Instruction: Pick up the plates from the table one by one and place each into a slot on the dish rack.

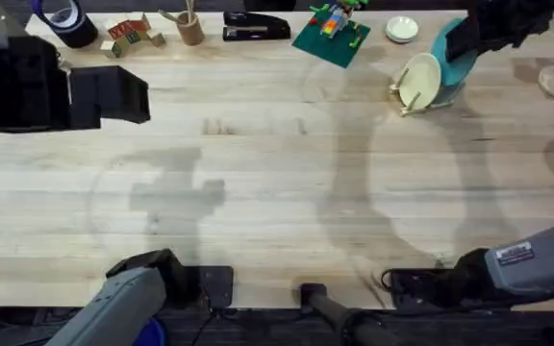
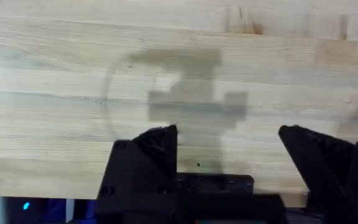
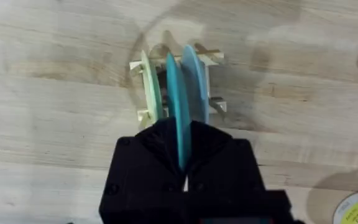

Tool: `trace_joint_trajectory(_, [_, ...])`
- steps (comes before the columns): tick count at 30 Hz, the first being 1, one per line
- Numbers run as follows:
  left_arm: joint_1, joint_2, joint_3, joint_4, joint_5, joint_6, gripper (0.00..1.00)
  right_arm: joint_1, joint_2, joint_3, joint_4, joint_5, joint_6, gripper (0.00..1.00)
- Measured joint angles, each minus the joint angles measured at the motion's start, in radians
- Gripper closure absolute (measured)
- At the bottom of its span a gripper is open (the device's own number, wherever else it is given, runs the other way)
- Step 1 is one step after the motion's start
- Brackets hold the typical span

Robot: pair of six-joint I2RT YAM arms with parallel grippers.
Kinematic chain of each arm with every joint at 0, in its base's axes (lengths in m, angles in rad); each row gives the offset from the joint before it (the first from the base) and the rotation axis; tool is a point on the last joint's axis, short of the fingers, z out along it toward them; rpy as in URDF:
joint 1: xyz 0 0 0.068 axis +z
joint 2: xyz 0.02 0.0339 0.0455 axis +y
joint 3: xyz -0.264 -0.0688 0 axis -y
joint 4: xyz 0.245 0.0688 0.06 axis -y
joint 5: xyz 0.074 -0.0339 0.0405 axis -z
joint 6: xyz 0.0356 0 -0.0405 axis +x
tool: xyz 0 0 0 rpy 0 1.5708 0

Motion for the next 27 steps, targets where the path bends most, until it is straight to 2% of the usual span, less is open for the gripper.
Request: trace_joint_trajectory(27, [0.000, 0.000, 0.000, 0.000, 0.000, 0.000, 0.005, 0.004, 0.046, 0.000, 0.004, 0.001, 0.000, 0.955])
